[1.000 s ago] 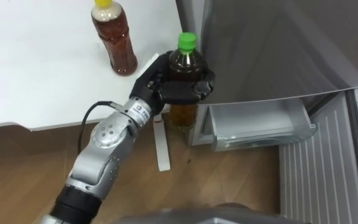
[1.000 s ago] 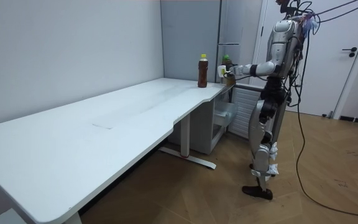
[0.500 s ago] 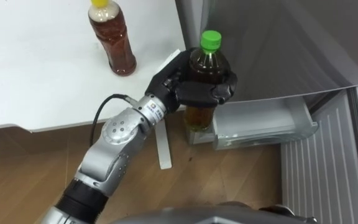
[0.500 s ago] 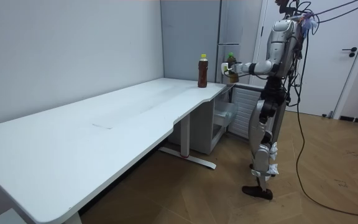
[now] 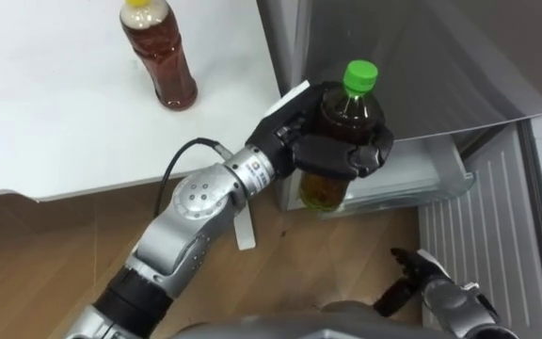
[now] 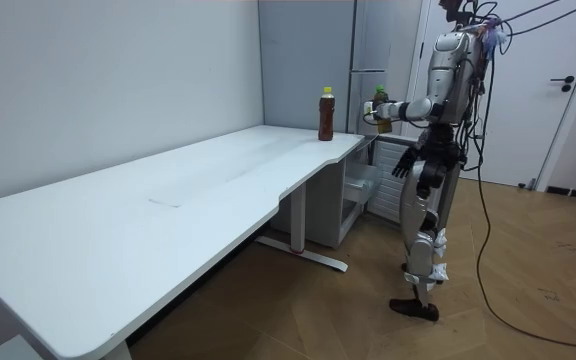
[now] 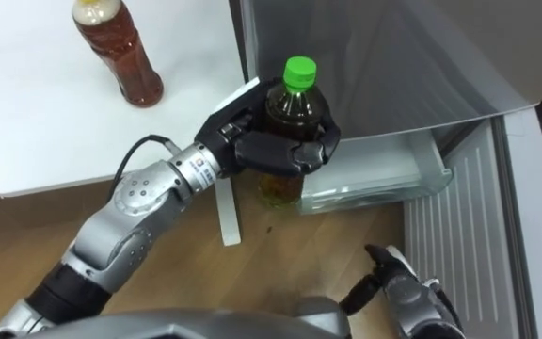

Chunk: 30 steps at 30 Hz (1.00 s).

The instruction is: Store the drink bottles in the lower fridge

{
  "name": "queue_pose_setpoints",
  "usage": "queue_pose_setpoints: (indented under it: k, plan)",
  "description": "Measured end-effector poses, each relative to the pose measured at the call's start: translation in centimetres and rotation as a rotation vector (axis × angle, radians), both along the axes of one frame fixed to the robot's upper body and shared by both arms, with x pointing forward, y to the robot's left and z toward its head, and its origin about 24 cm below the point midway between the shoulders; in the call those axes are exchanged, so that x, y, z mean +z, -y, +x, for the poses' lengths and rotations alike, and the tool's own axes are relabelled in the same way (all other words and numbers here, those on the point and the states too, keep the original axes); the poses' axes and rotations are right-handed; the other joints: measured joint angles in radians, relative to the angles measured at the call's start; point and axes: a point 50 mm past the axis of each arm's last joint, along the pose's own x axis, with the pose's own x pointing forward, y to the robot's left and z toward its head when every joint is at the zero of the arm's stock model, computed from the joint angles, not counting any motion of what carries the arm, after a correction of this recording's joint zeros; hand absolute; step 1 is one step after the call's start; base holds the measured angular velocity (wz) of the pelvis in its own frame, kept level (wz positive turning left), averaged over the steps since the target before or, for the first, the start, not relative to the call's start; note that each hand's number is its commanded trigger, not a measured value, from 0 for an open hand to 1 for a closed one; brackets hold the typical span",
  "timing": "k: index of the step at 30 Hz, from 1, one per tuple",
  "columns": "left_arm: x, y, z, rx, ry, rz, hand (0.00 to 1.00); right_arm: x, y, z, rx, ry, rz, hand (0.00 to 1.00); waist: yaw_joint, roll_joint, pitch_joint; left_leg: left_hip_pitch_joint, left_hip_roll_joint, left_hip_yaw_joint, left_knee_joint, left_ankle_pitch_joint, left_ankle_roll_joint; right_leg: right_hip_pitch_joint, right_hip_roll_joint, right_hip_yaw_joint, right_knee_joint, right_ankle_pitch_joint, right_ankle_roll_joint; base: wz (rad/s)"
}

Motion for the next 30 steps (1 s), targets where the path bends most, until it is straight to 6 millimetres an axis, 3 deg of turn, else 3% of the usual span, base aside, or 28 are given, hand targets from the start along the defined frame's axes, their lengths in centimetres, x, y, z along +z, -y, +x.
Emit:
queue_pose_setpoints:
  k: [4,7,19,30]
  plan:
    - [0.0,0.0,0.0,-0.001,0.001,0.0,1.0,1.4,-3.6,1.9,0.027,0.153,0.16,0.0,0.0,-0.003,-0.0004,0.001,0.0,0.0,-0.002,0.0,0.0,0.005,0.0,-0.001,0.001,0.0,0.0,0.0]
    - [0.0,0.0,0.0,-0.002,0.006,0.002,1.0,1.9,-4.9,2.3,0.066,0.185,0.222,0.0,0.004,-0.005,-0.0007,0.001,0.0,0.0,-0.004,0.0,0.0,0.005,0.0,-0.001,0.0,0.0,0.0,0.0]
    - [-0.3,-0.7,-0.2,-0.061,0.058,0.095,1.0,5.1,-6.6,3.7,0.167,0.312,0.411,0.0,0.01,-0.005,-0.0012,0.004,0.0,0.002,-0.003,0.0,0.0,0.002,0.0,0.005,0.002,0.001,-0.001,-0.01]
    - [-0.8,-1.6,-0.3,-0.084,0.066,0.146,1.0,5.6,-8.1,2.9,0.197,0.264,0.674,0.0,0.019,-0.031,-0.0026,0.004,0.003,0.002,0.004,0.0,0.0,0.002,0.003,0.01,0.005,0.004,-0.002,-0.01]
